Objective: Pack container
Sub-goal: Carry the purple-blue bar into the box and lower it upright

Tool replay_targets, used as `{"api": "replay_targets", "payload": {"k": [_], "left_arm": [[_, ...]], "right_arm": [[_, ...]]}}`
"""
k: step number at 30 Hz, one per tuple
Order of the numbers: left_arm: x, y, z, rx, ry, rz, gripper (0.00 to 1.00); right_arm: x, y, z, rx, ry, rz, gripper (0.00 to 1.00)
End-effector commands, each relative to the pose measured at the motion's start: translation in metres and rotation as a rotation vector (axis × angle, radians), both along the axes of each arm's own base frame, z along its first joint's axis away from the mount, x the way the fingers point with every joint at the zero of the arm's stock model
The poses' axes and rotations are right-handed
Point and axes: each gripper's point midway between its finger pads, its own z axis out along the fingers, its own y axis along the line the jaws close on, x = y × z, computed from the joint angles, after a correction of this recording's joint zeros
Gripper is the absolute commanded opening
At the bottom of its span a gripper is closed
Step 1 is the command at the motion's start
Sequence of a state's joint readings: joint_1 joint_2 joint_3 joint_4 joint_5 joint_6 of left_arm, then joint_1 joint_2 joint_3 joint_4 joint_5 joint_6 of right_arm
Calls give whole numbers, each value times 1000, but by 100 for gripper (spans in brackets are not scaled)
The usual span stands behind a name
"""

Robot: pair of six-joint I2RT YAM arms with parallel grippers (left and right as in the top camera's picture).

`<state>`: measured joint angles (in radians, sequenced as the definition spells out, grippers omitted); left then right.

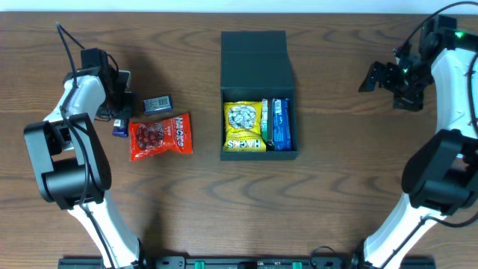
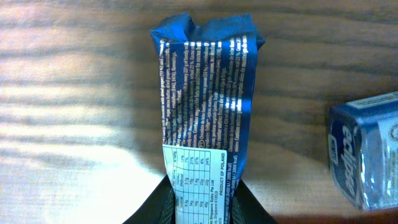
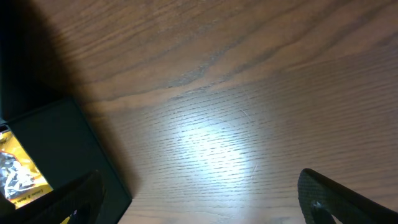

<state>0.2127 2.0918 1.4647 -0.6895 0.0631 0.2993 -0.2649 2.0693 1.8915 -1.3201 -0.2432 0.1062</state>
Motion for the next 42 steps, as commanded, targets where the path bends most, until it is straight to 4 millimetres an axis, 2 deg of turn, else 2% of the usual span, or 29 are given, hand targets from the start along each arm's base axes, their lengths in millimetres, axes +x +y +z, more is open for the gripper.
{"api": "replay_targets", "payload": {"k": [1,5,7,9,11,13,15,21,26,30,34,37,42], "left_arm": [[19,11,25,16,-51,129,6],[38,11,72,-11,-115,269,6],[48,1,99,-56,-163,320,6],[59,-19,126,-132,-216,327,6],[68,-51,152,-230,-264,319,6],[71,-82,168,-291,-288,312,6],[69,-113,174,-318,-283,305,6],[49,-233,171,-379,-222,264,5],[29,-299,166,-288,-273,275,6],[10,-350,157,-277,-284,197,5],[-2,-376,139,-250,-266,151,6],[-13,-394,116,-245,-211,115,6],[-23,-408,95,-272,-137,108,5]], "right_arm": [[4,2,4,-2,-13,-5,99],[4,2,4,-2,-13,-5,99],[4,2,4,-2,-13,-5,99],[4,2,4,-2,-12,-5,99],[4,2,4,-2,-12,-5,99],[4,2,4,-2,-12,-5,99],[4,1,4,-2,-12,-6,99],[5,-4,4,-4,-19,-19,99],[3,-14,4,-4,-18,-43,99],[3,-21,4,-6,-23,-59,99],[5,-25,4,-10,-36,-66,99],[6,-26,4,-11,-40,-66,99],[7,-26,4,-12,-44,-67,99]]}}
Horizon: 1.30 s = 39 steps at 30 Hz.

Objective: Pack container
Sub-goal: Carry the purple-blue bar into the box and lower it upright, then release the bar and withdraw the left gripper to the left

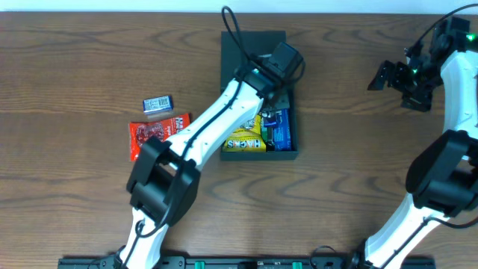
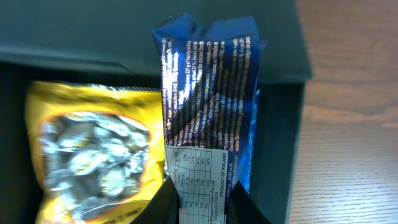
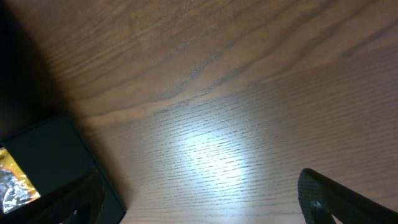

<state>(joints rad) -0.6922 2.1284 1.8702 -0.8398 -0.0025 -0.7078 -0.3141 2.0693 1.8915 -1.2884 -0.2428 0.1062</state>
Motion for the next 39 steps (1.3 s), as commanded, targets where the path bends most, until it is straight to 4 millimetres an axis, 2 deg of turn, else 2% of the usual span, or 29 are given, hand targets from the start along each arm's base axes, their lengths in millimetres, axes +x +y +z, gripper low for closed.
{"api": "replay_targets", "payload": {"k": [1,9,22,28,39], "left_arm": [[-2,-5,-7,-15,28,13,6],[-7,-1,-27,27,73,4,5],[-8,-1,-43,71,84,-71,6],[-15,-6,-58,59,134,-103,6],[-20,-12,-60,50,142,-117,7]], "right_arm": [[4,-4,4,-3,-14,-17,99],[4,-4,4,-2,-14,-18,99],[4,-4,4,-3,-14,-17,99],[4,-4,4,-4,-17,-17,99],[9,-6,4,-9,-35,-18,99]]}}
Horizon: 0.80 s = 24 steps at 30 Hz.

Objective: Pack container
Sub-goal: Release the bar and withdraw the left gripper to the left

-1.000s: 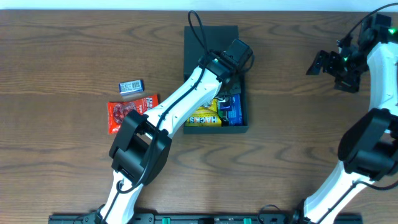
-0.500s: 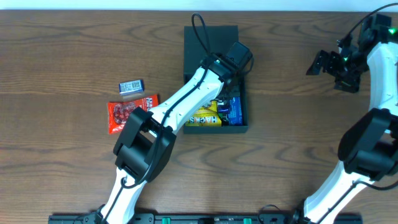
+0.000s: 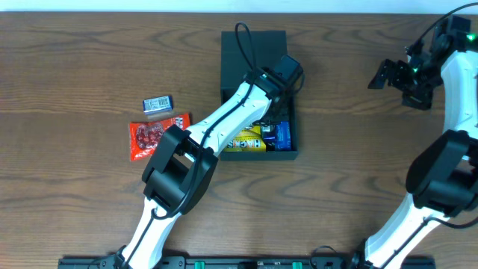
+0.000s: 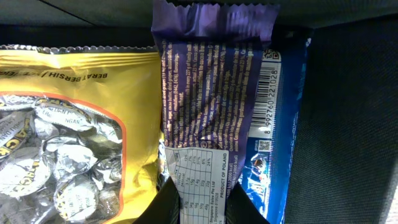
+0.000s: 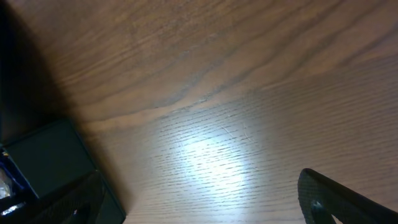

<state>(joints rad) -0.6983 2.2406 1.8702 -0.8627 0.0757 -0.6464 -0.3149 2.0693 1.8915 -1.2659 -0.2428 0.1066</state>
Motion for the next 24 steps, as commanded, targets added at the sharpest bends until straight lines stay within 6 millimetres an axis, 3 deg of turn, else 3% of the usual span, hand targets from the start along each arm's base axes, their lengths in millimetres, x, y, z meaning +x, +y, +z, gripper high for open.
{"api": "replay_targets", "payload": {"k": [1,2,6,11,14,19,22,24], "left_arm": [[-2,-5,-4,3,2,-28,15],[-2,-6,-4,3,2,-29,30],[-4,-7,-4,-7,11,-33,52],[-6,-14,0,-35,18,-83,55],[0,-15,18,-49,-14,-103,54],[21,-12,85,-72,-155,-103,55],[33,12,132,20,-295,-99,55],[40,40,165,122,-397,-54,58]], "right_arm": [[4,-4,4,-3,-14,-17,99],[4,-4,4,-2,-14,-16,99],[4,-4,4,-3,-14,-16,99],[4,-4,4,-2,-14,-16,99],[4,-3,4,-2,-13,-16,99],[3,-3,4,-2,-13,-16,99],[3,-3,4,-1,-11,-16,99],[3,-3,4,-1,-9,-17,99]]}}
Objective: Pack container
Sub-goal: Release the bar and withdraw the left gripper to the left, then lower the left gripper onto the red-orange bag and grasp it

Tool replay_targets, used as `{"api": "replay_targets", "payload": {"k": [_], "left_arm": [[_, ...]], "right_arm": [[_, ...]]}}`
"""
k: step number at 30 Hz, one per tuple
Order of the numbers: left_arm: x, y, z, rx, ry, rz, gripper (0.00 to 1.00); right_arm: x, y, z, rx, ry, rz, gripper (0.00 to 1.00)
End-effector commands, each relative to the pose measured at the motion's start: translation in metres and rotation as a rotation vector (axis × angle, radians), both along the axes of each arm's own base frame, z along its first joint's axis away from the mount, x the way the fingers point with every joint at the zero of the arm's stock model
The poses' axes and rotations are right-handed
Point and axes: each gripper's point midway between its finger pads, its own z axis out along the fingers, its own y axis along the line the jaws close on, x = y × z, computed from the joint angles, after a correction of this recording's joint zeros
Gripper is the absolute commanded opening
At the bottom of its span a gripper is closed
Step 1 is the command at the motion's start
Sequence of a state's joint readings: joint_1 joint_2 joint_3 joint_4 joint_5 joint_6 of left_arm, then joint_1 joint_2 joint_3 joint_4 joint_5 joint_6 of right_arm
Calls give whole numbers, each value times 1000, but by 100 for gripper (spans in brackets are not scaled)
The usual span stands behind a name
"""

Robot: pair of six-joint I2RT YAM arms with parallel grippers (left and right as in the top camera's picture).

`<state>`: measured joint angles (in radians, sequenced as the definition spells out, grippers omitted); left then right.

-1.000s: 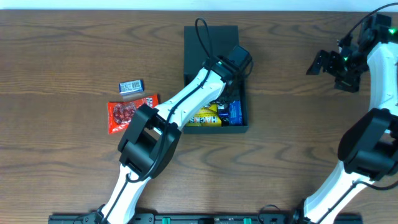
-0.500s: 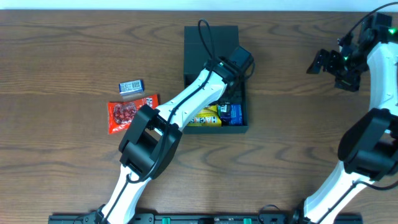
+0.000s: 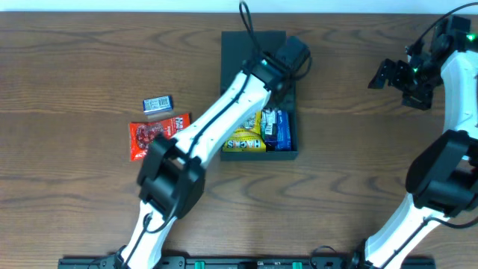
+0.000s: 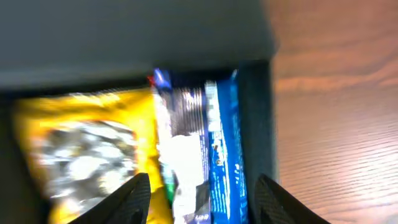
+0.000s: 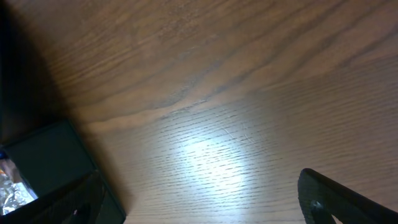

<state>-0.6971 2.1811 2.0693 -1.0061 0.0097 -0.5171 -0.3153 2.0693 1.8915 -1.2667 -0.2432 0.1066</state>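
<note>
The dark green box [image 3: 255,42] stands open at the table's middle, its lid laid back. Inside lie a yellow candy bag [image 3: 246,133], a purple-blue bar [image 4: 183,143] and a blue packet [image 3: 281,128]. My left gripper [image 4: 200,202] hangs open above the box's right side, with nothing between its fingers. On the table to the left lie a red candy bag [image 3: 153,135] and a small blue gum pack [image 3: 157,104]. My right gripper [image 5: 199,199] stands open over bare wood far to the right, holding nothing.
The box's corner [image 5: 46,162] shows at the lower left of the right wrist view. My left arm [image 3: 216,119] stretches across from the lower left to the box, above part of the yellow bag.
My left gripper was shut on the purple-blue bar, low in the box. Now it is open and higher, and the bar lies in the box between the yellow bag and the blue packet.
My left gripper held the blue bar at the table's left, near the gum pack. It then held the bar over the box, then down inside it beside the yellow bag. Now the bar lies there and the gripper is open. The right arm stayed in place.
</note>
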Motion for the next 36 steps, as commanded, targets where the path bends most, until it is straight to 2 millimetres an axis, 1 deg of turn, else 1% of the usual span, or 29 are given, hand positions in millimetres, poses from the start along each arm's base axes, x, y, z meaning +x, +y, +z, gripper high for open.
{"api": "replay_targets", "payload": {"k": [1,3,5,7,9,10,12,13,17,20,22,24,28,30,31,34,36], "left_arm": [[23,56,96,143,-292,88,59],[23,97,125,239,-363,169,59],[19,127,140,290,-372,217,59],[11,159,149,322,-342,262,59],[2,192,151,357,-291,321,59],[-2,203,150,375,-268,335,59],[-11,233,142,433,-191,372,59],[-15,245,134,448,-142,384,60],[-26,263,99,451,-4,403,61],[-39,270,65,464,95,448,62],[-45,275,43,492,138,439,63],[-50,276,23,519,170,392,63],[-58,272,-22,538,232,198,64],[-63,271,-38,536,254,132,64],[-66,272,-45,540,263,128,65],[-73,278,-61,533,280,171,72],[-75,276,-71,490,295,186,74]], "right_arm": [[3,-3,4,-1,-9,-16,99],[3,-3,4,-1,-9,-16,99],[3,-3,4,-1,-9,-16,99],[3,-3,4,-1,-9,-16,99],[3,-3,4,-1,-10,-16,99],[3,-3,4,-1,-11,-16,99],[3,-3,4,-2,-11,-16,99],[3,-3,4,-2,-11,-16,99],[3,-3,4,-2,-11,-16,99],[3,-3,4,-1,-10,-16,99],[3,-3,4,-1,-10,-15,99],[3,-3,4,-1,-10,-15,99],[3,-3,4,-1,-9,-15,99],[2,-3,4,-1,-8,-15,99],[2,-3,4,0,-7,-15,99],[2,-2,3,0,-5,-15,99],[2,-2,3,0,-4,-15,99]]}}
